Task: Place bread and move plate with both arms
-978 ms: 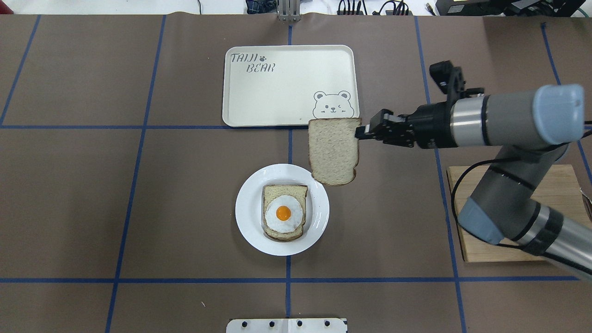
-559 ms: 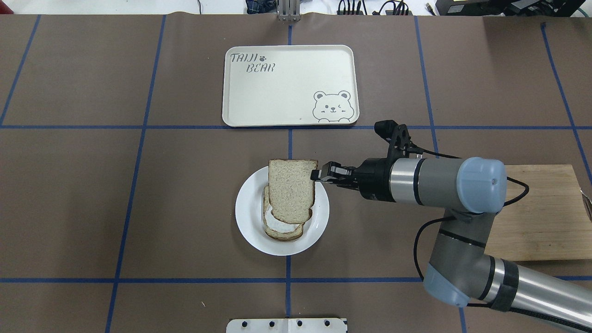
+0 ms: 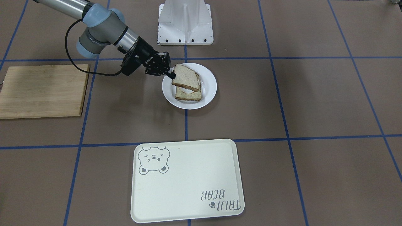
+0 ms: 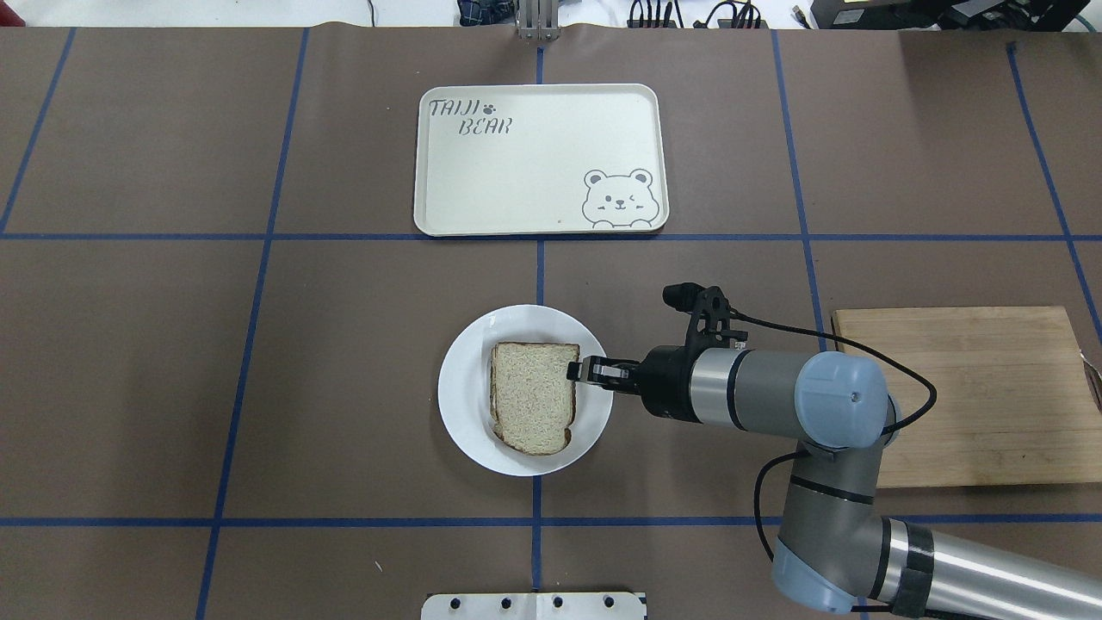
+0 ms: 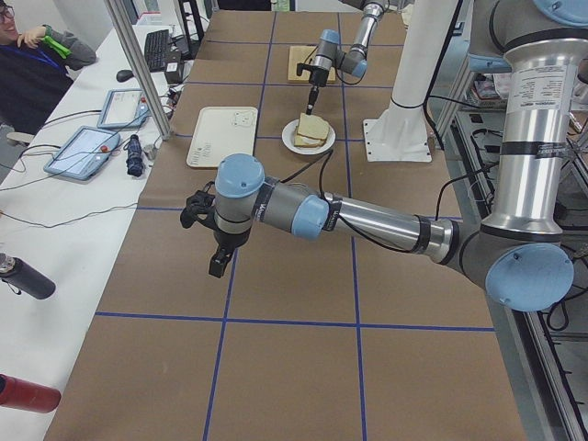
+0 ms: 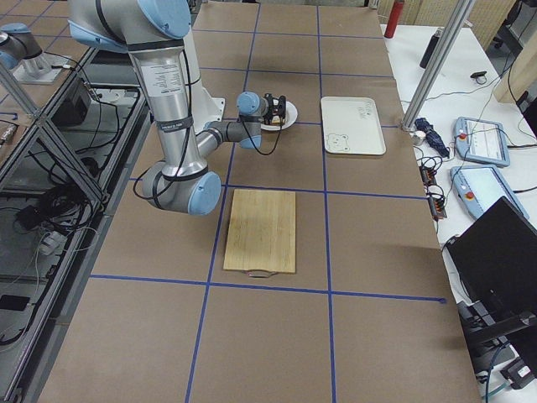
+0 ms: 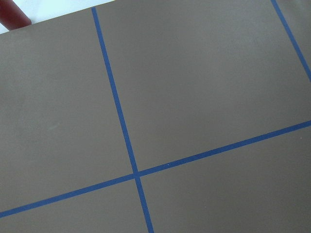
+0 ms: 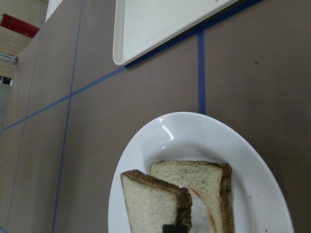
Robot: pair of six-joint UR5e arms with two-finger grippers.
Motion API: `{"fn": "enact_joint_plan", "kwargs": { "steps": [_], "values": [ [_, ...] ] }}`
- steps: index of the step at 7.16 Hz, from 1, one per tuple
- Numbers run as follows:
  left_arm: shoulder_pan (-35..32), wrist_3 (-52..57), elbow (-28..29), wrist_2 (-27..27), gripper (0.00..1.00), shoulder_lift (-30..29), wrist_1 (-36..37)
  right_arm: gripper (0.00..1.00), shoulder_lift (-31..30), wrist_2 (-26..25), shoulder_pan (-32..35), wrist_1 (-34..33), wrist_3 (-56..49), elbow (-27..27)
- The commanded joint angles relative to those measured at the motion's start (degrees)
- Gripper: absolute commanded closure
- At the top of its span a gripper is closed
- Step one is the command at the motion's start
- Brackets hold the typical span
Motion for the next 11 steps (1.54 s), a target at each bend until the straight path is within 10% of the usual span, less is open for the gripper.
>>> {"fn": "enact_joint_plan", "kwargs": {
  "steps": [1,4,6,8,11],
  "values": [
    [0.0,0.0,0.0,0.0,0.01,0.0,0.0,1.00,1.6,-1.0,-0.5,-0.2,-1.3,-2.5],
    [0.0,-0.1,0.2,0.0,0.01,0.1,0.0,1.00,2.5,-1.9,-0.5,-0.2,-5.2,-4.0],
    [0.0,-1.1,0.0,0.0,0.01,0.0,0.0,0.01,2.6,-3.1,-0.5,-0.2,-7.3,-4.8],
    [0.0,-1.1,0.1,-0.3,0.01,0.0,-0.1,0.00,2.7,-0.1,3.7,-1.8,-7.5,-3.8],
    [0.1,-1.1,-2.7,-1.5,0.01,-0.7,-0.2,0.00,2.5,17.6,20.4,-18.8,-7.6,3.0]
  ]
}}
